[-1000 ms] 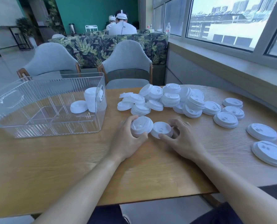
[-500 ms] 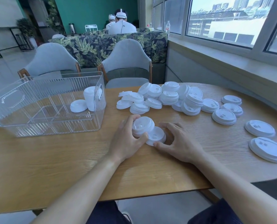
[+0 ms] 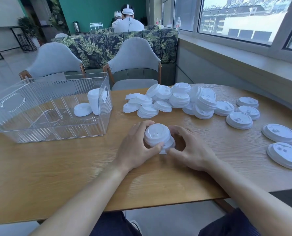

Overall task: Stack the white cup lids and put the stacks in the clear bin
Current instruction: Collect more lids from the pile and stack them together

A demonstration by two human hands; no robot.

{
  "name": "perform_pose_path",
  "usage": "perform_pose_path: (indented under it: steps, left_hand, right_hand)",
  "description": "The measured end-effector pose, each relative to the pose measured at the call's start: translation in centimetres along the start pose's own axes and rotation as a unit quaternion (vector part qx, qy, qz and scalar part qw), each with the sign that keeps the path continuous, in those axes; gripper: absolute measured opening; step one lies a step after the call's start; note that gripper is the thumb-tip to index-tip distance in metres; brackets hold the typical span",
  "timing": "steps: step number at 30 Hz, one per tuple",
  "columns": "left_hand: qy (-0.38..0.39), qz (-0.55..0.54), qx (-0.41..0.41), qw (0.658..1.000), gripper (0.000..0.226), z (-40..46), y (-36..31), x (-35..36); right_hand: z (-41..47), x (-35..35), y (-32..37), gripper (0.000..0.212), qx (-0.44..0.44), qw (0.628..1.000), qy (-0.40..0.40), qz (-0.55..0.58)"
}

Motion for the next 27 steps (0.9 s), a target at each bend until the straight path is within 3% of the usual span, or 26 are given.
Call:
perform_pose_path:
  steps: [3,7,16,23,27]
  left_hand:
    - [0.012,0.0,0.009,1.0,0.065,0.0,-0.2,0.2]
    - [0.037,0.003,0.014,0.999,0.066,0.1,-0.4,0.6]
    - [0.078,0.013,0.009,0.997,0.071,0.3,-0.2,1.3]
    - [0.089,0.018,0.012,0.996,0.073,0.5,0.0,1.5]
    - [0.091,0.02,0.011,0.996,0.073,0.5,0.2,1.6]
  right_hand:
    - [-0.1,-0.2,-0.5,0.079,-0.004,0.999,-0.012,0.039]
    - [-0.1,-0.2,-0.8,0.06,-0.007,0.998,-0.029,0.058]
    - [0.3,0.1,-0.9,0.034,0.003,0.999,-0.044,-0.01]
    - [0.4,0.2,-0.7,0.051,0.002,0.998,-0.053,-0.043]
    - [0.3,0.2,-0.6,0.048,0.002,0.997,-0.054,-0.049]
Point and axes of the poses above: each hand's wrist, its own z-axis towards the middle knuckle, its own x-axis out of the palm, y = z × x, the point moved 7 cm from there along z, towards the middle knuckle, and after that the axes turned 15 degrees about y, right-handed, at the moved point
